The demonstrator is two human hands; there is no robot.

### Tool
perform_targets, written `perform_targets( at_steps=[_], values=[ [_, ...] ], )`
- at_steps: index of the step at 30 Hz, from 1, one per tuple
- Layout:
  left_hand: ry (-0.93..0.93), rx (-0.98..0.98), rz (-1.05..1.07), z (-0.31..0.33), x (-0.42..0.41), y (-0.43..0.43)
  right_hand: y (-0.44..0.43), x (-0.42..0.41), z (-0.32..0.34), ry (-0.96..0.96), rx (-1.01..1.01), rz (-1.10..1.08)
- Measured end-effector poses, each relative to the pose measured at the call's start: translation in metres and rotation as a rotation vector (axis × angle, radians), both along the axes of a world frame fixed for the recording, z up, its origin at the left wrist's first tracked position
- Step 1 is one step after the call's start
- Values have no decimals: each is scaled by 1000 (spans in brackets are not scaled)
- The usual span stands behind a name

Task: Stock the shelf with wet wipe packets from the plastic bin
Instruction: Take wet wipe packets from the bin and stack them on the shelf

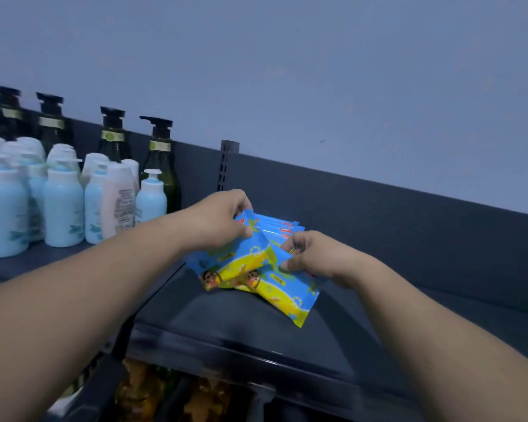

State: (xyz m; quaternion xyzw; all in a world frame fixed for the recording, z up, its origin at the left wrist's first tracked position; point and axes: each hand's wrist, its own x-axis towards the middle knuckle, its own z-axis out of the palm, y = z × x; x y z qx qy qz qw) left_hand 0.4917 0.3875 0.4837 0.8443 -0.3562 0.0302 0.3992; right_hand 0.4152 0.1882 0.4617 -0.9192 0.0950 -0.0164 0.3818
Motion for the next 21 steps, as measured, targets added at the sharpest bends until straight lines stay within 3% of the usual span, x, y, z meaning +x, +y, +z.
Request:
perform_targets(
  at_steps=[8,14,18,21],
  values=[
    [-4,117,-141,-15,-10,-25,2,1,-7,-69,279,-116],
    [-43,248,-259,-23,-21,-52,-11,-16,-9,-184,271,-205],
    [-111,381,-213,-29,-21,-61,-22,-31,-14,-220,272,-256],
    [-122,370,-193,-31,-20,-66,-29,-40,-18,-225,217,-295]
  ],
)
